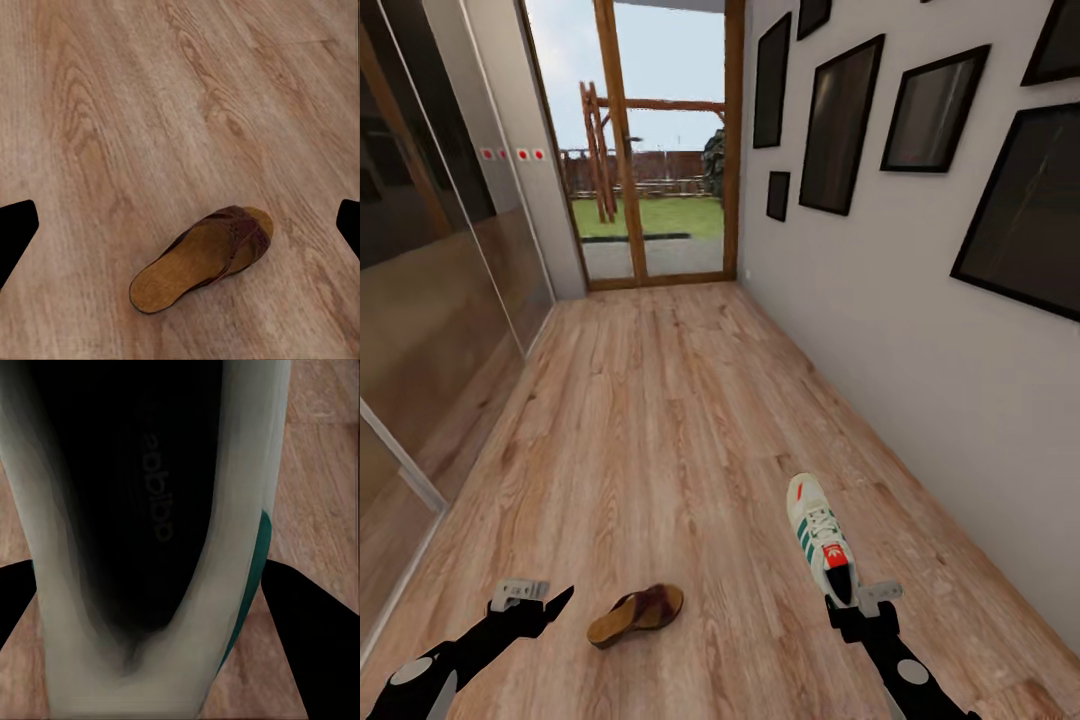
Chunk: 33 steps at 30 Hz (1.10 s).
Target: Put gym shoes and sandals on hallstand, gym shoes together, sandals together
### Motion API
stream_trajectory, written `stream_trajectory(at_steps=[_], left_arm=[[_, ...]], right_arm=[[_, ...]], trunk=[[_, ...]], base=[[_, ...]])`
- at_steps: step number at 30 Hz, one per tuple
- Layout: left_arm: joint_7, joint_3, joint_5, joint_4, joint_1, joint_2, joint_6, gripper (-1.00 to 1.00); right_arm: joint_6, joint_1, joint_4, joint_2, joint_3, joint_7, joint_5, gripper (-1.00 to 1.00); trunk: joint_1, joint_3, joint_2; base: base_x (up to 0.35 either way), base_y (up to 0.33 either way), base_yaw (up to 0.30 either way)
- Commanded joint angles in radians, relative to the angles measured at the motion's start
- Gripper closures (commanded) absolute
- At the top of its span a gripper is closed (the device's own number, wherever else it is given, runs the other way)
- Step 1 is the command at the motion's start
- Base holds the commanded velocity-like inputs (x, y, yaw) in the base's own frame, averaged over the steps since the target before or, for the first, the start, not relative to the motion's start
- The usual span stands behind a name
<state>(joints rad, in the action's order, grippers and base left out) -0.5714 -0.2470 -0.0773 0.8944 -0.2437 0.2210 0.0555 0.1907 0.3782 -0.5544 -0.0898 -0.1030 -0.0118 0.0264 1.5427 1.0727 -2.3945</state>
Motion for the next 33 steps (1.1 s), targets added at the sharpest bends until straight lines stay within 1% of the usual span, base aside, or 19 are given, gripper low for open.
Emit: stream_trajectory(at_steps=[1, 5, 13, 17, 27, 30, 33], left_arm=[[-0.005, -0.002, -0.009, 0.0, 0.0, 0.0, 0.006, -1.0], [-0.005, -0.002, -0.009, 0.0, 0.0, 0.0, 0.006, -1.0], [-0.007, -0.025, -0.01, 0.0, 0.0, 0.0, 0.005, -1.0], [-0.007, -0.027, -0.01, 0.0, 0.0, 0.0, 0.004, -1.0], [-0.008, -0.028, -0.01, 0.0, 0.0, 0.0, 0.004, -1.0], [-0.008, -0.028, -0.01, 0.001, 0.0, 0.0, 0.004, -1.0], [-0.007, -0.029, -0.01, 0.001, 0.0, 0.0, 0.005, -1.0]], right_arm=[[0.003, 0.001, 0.001, -0.001, -0.003, 0.0, 0.002, 1.0], [0.003, 0.001, 0.001, 0.0, -0.004, 0.0, 0.001, 1.0], [0.002, 0.001, 0.002, 0.001, -0.003, 0.002, 0.001, 1.0], [0.001, 0.001, 0.002, 0.001, -0.003, 0.002, 0.001, 1.0], [0.001, 0.001, 0.002, 0.001, -0.003, 0.003, 0.001, 1.0], [0.002, 0.001, 0.002, 0.001, -0.003, 0.003, 0.0, 1.0], [0.001, 0.001, 0.002, 0.0, -0.003, 0.003, 0.0, 1.0]], trunk=[[0.0, 0.0, -0.001], [0.0, -0.002, -0.001], [0.0, -0.006, -0.001], [0.0, -0.008, -0.001], [0.0, -0.013, -0.001], [0.0, -0.015, -0.001], [0.0, -0.015, -0.001]], base=[[0.125, 0.242, -0.3], [0.132, 0.27, -0.3], [0.116, 0.291, -0.3], [0.027, 0.301, -0.3], [-0.001, 0.303, -0.3], [-0.167, 0.272, -0.251], [-0.212, 0.254, -0.077]])
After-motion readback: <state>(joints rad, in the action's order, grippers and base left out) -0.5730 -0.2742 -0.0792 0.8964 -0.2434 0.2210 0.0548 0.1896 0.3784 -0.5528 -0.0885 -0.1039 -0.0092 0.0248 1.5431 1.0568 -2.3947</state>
